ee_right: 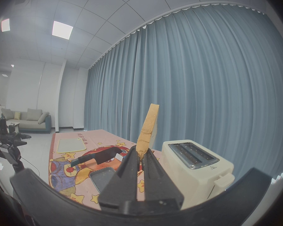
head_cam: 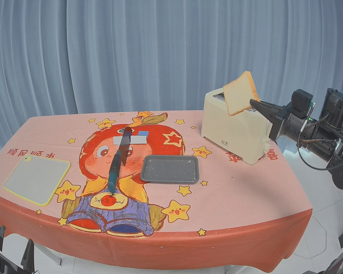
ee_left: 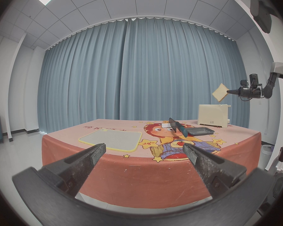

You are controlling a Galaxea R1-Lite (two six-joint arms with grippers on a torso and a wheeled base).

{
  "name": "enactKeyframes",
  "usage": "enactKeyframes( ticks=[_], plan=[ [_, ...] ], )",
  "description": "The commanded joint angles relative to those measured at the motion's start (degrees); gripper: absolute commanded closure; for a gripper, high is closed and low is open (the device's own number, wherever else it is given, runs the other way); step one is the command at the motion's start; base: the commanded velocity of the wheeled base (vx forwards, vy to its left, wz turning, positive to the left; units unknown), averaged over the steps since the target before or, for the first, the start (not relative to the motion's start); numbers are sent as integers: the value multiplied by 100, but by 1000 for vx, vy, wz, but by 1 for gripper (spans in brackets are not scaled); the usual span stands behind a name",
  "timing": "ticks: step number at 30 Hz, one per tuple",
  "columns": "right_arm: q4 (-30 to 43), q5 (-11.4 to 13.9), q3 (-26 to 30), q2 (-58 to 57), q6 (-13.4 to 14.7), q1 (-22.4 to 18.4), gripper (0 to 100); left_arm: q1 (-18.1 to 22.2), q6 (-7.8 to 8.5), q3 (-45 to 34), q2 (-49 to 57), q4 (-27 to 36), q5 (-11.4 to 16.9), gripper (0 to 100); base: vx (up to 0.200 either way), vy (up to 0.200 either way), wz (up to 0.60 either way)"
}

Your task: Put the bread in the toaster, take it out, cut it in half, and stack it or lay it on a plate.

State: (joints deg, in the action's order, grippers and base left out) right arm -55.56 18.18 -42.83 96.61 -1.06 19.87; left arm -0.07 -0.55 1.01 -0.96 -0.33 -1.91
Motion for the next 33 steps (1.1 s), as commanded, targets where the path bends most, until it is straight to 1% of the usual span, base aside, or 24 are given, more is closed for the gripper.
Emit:
enactKeyframes(
  ticks=[1,4,7,10,12,15,22,27,29,30,33],
  plan=[
    [2,28,-86,16,-26,-97,100,-1,-7,-101,-9,-2,-2,0,0,0,0],
    [2,54,-147,16,-35,-203,100,-1,-7,-101,-9,-2,-2,0,0,0,0],
    [2,125,-156,42,-105,-291,100,-1,2,-101,-9,-2,-2,0,0,0,0],
    [2,134,-147,51,-149,-344,100,-1,2,-101,0,-2,-2,0,0,0,0],
    [2,169,-165,95,-246,-396,100,-1,-7,-101,0,-2,-2,0,0,0,0],
    [2,221,-226,165,-307,-475,100,-1,2,-101,-9,-2,-2,0,0,0,0],
    [2,327,-349,253,-307,-642,100,-1,2,-101,-9,-2,-2,0,0,0,0],
    [2,353,-446,358,-316,-765,100,-1,2,-101,0,-2,-2,0,0,0,0],
    [11,415,-534,385,-333,-871,100,-1,-7,-101,-9,-2,-2,0,0,0,0],
    [2,503,-622,438,-333,-915,100,-1,-7,-101,-9,-2,-2,0,0,0,0],
    [28,547,-815,534,-342,-959,100,-1,-7,-101,-9,-2,-2,0,0,0,0]
  ],
)
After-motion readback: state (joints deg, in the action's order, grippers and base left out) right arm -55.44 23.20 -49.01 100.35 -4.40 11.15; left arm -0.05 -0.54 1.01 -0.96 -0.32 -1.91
